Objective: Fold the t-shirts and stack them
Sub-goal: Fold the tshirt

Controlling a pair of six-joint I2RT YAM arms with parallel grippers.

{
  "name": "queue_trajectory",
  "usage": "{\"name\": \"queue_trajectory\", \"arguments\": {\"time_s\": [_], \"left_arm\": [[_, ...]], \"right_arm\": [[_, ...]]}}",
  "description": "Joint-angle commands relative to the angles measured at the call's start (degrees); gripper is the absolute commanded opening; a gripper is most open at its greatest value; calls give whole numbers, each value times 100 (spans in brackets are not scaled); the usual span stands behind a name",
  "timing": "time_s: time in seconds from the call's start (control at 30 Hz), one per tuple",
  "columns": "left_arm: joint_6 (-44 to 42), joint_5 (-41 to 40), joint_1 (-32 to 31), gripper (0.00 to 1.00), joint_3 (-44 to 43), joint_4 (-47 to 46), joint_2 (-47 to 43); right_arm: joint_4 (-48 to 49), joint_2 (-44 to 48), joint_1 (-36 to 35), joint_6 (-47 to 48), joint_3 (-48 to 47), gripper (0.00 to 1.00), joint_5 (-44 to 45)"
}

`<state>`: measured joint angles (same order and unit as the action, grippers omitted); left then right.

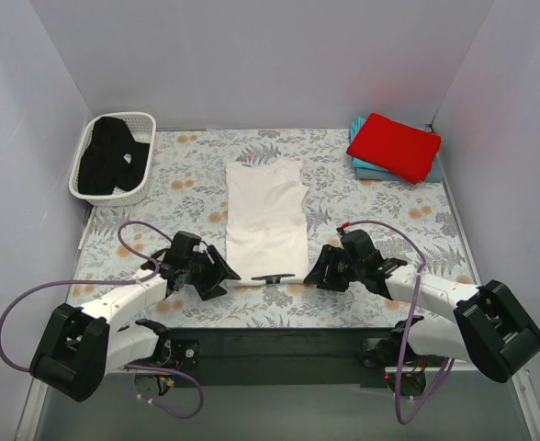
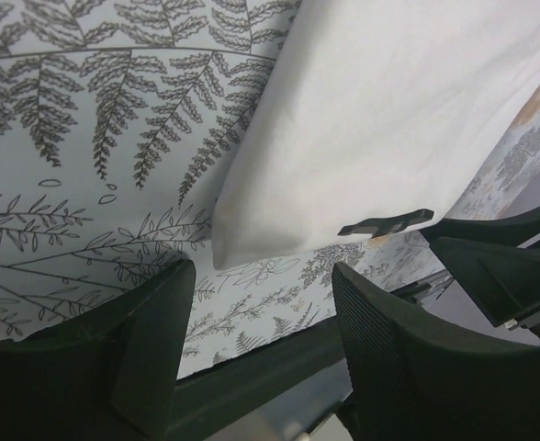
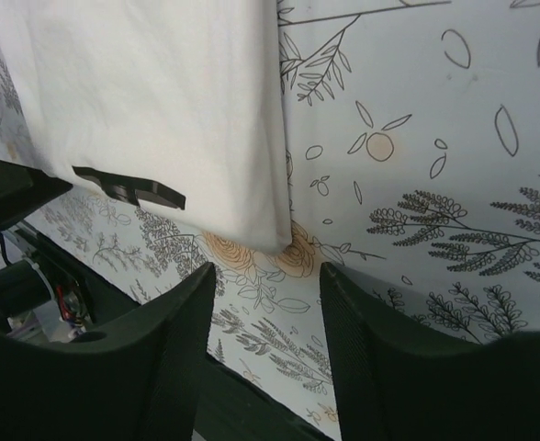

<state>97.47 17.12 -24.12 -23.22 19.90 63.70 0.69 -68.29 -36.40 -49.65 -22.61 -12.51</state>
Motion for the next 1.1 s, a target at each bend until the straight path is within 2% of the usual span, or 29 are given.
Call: {"name": "queue_trajectory", "arguments": {"time_s": [0.0, 0.03, 0.23, 0.4, 0.63, 0.83, 0.97, 1.03, 1.07], "left_arm": [[289, 36, -14, 61, 370, -451, 10], [394, 37, -5, 66, 389, -487, 19], [457, -402, -5, 64, 389, -120, -200], [316, -903, -5, 52, 213, 277, -86], [167, -1176, -5, 43, 99, 216, 186], [1, -940, -14, 35, 142, -170, 248], [-123, -702, -14, 20, 143, -390, 406], [-167, -623, -14, 18, 151, -522, 459], [-184, -570, -14, 15, 143, -557, 529]], "right_arm": [[281, -193, -34, -308, 204, 54, 267], [370, -254, -25, -396, 291, 52, 215], [634, -404, -25, -528, 415, 49, 240], [669, -466, -25, -555, 398, 49, 337], [696, -624, -25, -537, 310, 47, 399], [731, -720, -25, -502, 284, 45, 460], [775, -782, -25, -441, 257, 40, 478], [801, -835, -25, -405, 222, 38, 469], [810, -852, -33, -371, 196, 36, 460]]}}
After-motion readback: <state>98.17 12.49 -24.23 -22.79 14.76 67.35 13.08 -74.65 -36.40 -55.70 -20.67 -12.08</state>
